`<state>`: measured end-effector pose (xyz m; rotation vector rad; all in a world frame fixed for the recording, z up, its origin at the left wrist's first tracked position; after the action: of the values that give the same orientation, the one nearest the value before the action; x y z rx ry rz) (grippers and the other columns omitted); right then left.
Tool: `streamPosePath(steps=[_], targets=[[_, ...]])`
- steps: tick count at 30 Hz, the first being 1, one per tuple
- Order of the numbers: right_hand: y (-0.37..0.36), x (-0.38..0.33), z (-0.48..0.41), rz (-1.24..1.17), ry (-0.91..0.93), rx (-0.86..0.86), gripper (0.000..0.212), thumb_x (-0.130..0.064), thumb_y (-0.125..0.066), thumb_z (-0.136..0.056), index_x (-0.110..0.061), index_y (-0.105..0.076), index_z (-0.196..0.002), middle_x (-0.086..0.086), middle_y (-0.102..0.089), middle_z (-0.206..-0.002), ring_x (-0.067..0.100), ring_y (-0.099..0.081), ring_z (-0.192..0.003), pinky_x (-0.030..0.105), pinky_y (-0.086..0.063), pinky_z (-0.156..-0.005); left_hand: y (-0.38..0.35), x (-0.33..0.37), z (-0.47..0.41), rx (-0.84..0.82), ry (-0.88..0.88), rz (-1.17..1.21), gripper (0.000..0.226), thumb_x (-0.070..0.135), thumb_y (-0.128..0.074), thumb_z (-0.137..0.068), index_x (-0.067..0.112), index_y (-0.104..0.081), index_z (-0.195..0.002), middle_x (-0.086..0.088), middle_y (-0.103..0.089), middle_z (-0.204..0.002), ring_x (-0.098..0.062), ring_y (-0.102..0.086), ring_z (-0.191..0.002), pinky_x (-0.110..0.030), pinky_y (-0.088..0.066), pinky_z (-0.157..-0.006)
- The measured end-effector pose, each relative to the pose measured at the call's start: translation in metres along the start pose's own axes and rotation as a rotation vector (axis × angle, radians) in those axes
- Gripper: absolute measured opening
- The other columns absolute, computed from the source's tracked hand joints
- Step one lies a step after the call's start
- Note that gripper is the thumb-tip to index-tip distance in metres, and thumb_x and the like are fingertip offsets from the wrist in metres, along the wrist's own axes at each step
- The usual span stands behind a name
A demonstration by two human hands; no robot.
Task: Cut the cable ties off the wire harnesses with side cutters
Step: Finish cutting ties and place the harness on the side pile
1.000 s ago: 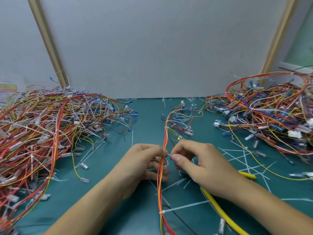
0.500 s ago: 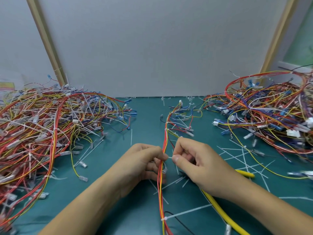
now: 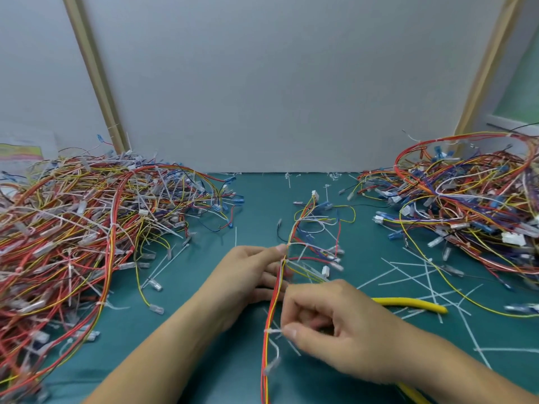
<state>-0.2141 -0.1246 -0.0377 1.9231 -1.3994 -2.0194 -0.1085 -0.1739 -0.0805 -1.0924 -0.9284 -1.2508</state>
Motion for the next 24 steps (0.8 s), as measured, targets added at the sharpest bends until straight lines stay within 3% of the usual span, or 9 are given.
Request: streamPosePath(steps=[2,4,8,10,15,19,24], targets=[[-0.009,-0.003,0.0,0.079,0.013,-0.091,0.014,-0.017,-0.062,-0.091,-0.021,-0.059,-0.078,-0.007,-0.046,-0.057,0.008,-0.041,-0.053,0.017,-0.032,-0.052,0.002,-0.002,0.0,0.023,0.012,-0.033,0.031,0.023,-0.065,-0.092,-0.007,-0.069,-0.099,-0.013,-0.065,-0.071,-0.017,-0.066,-0.052,-0.021,-0.051,-0.047],[-0.005,-0.003,-0.001,0.149,0.024,-0.079,0.009,-0.026,-0.065,-0.09,-0.021,-0.067,-0.082,-0.005,-0.058,-0.063,0.011,-0.051,-0.059,0.023,-0.041,-0.056,0.002,-0.003,0.0,0.011,0.027,-0.046,0.03,0.013,-0.068,-0.089,-0.012,-0.067,-0.104,-0.014,-0.064,-0.069,-0.018,-0.065,-0.051,-0.022,-0.052,-0.048],[0.056,0.007,0.005,0.22,-0.014,0.432,0.012,-0.033,-0.068,-0.088,-0.025,-0.071,-0.079,-0.008,-0.062,-0.078,0.013,-0.059,-0.071,0.027,-0.045,-0.065,-0.004,-0.001,0.002,-0.062,0.001,-0.024,0.021,0.013,-0.071,-0.086,-0.004,-0.071,-0.099,-0.01,-0.071,-0.073,-0.013,-0.066,-0.054,-0.026,-0.06,-0.061],[0.069,0.013,0.01,0.315,-0.069,0.544,0.009,-0.03,-0.071,-0.088,-0.029,-0.068,-0.08,-0.012,-0.058,-0.085,0.014,-0.059,-0.072,0.031,-0.047,-0.066,-0.006,0.001,0.004,-0.077,-0.024,-0.005,0.015,0.015,-0.074,-0.083,0.004,-0.072,-0.092,-0.008,-0.072,-0.074,-0.014,-0.067,-0.057,-0.03,-0.06,-0.071],[0.057,0.012,0.007,0.48,-0.091,0.436,0.013,-0.047,-0.063,-0.086,-0.035,-0.066,-0.088,-0.02,-0.058,-0.093,0.005,-0.057,-0.077,0.031,-0.049,-0.073,-0.007,0.003,0.007,-0.083,-0.041,0.016,0.025,0.016,-0.076,-0.079,-0.001,-0.07,-0.097,-0.017,-0.074,-0.087,-0.016,-0.069,-0.064,-0.026,-0.061,-0.069],[0.052,0.004,0.005,0.604,-0.061,0.373,0.006,-0.036,-0.062,-0.093,-0.031,-0.062,-0.089,-0.016,-0.057,-0.091,0.004,-0.051,-0.085,0.027,-0.044,-0.074,-0.006,0.001,0.008,-0.068,-0.029,-0.021,0.026,0.007,-0.083,-0.068,0.0,-0.074,-0.091,-0.018,-0.074,-0.087,-0.015,-0.068,-0.064,-0.027,-0.061,-0.07],[0.038,-0.004,0.0,0.775,-0.013,0.247,0.01,-0.031,-0.049,-0.1,-0.023,-0.053,-0.096,-0.007,-0.055,-0.094,0.017,-0.049,-0.088,0.029,-0.039,-0.076,-0.008,0.001,0.01,-0.016,-0.035,-0.094,0.023,0.011,-0.069,-0.06,0.007,-0.075,-0.082,-0.01,-0.067,-0.074,-0.015,-0.058,-0.059,-0.026,-0.055,-0.067]])
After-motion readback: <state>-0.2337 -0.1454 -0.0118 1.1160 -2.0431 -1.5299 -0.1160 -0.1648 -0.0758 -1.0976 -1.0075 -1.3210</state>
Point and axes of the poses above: each hand's wrist, its own z-axis away from the middle knuckle, its own y-axis out of the back of the hand, x = y × z, the point moved 9 cm from there along -z, towards the middle knuckle
